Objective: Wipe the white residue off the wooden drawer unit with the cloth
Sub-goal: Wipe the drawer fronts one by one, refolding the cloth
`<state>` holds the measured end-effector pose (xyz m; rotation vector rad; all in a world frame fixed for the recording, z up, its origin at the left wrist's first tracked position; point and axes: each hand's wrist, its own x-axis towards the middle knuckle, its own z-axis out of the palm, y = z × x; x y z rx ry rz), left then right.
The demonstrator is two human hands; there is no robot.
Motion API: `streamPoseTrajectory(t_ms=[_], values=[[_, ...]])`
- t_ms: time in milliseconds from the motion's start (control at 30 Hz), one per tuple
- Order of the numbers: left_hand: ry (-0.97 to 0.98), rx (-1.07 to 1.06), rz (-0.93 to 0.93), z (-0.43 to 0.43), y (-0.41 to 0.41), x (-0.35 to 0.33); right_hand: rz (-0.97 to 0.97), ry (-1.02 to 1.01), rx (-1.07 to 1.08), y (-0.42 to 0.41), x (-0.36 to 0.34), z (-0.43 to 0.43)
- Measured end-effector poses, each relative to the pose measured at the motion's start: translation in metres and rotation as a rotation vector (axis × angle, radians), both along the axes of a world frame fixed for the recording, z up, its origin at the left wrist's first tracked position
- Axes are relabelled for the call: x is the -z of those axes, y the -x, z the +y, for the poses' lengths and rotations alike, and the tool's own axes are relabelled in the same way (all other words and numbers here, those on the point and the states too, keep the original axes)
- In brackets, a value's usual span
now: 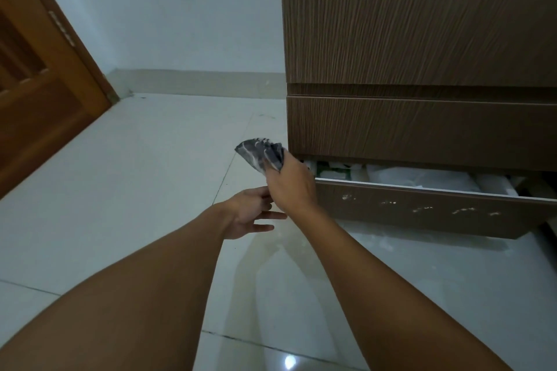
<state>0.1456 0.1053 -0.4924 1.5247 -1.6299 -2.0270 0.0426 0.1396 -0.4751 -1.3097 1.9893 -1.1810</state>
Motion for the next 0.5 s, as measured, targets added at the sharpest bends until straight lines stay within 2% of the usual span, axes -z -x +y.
streamPoseTrajectory(t_ms=[133,200,500], values=[[-0.024,0.005,0.029,0.002,0.001,-0.002,-0.467,0.032,0.060,0.015,-0.017,0.002],[-0.027,0.004,0.041,0.003,0.001,-0.003,-0.641,0.046,0.118,0.026,-0.021,0.004],[-0.043,0.052,0.051,0.004,0.007,-0.002,-0.932,0.185,0.219,0.056,-0.017,0.038]])
